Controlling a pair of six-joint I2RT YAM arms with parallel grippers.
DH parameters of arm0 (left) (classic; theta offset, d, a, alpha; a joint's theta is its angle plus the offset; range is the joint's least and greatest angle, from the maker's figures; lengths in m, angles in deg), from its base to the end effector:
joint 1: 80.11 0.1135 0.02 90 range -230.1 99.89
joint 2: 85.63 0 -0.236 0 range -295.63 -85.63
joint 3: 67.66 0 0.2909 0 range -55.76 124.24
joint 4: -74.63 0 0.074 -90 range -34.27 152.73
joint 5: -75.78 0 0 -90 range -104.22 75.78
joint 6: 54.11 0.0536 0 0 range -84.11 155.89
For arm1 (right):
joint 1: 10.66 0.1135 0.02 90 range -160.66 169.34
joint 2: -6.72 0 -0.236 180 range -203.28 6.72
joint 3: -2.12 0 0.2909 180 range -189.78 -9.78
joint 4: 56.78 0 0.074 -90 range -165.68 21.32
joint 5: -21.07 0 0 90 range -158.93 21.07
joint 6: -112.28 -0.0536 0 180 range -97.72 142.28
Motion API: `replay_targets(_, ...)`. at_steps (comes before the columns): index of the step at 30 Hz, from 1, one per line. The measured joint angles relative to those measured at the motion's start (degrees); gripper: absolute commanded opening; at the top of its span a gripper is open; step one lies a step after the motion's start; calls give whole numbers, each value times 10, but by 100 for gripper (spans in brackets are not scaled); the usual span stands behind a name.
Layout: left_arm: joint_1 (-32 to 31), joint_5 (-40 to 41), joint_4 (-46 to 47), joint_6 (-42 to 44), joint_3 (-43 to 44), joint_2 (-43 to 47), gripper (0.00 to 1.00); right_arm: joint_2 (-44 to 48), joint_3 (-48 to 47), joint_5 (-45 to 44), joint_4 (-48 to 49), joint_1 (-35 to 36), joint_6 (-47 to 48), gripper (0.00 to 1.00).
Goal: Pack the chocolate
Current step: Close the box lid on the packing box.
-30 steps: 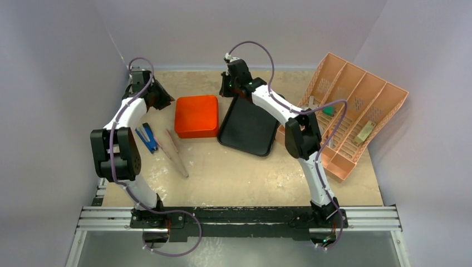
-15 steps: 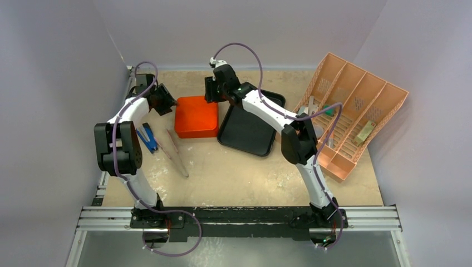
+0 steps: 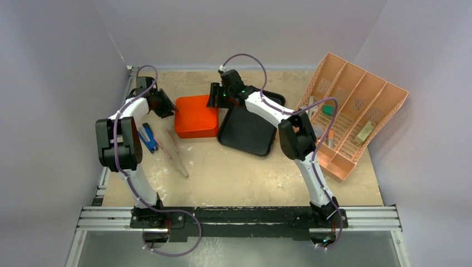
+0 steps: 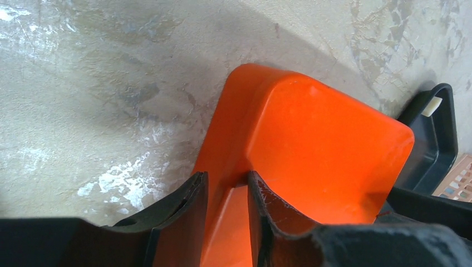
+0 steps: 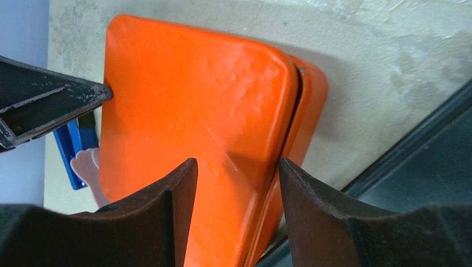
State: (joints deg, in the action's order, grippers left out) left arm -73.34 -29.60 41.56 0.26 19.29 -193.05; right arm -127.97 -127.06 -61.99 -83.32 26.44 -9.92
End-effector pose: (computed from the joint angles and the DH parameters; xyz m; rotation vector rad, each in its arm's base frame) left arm 0.4365 0.0375 0.1359 -0.8127 2.4075 -0.5403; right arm 0.4614 0.3570 0.1858 -0.1711 2.2376 0.8180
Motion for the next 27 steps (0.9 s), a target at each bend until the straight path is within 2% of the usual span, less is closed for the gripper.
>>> replay_targets(10, 8, 5, 2, 7, 3, 0, 24, -16, 0, 35, 22, -4, -22, 44)
replay_targets(17, 13, -5, 7, 3, 2, 0, 13, -20, 1, 49, 37, -5, -31, 44)
replay_targets(27, 24, -36, 9, 3, 7, -7, 7, -20, 3, 60, 41, -7, -32, 45)
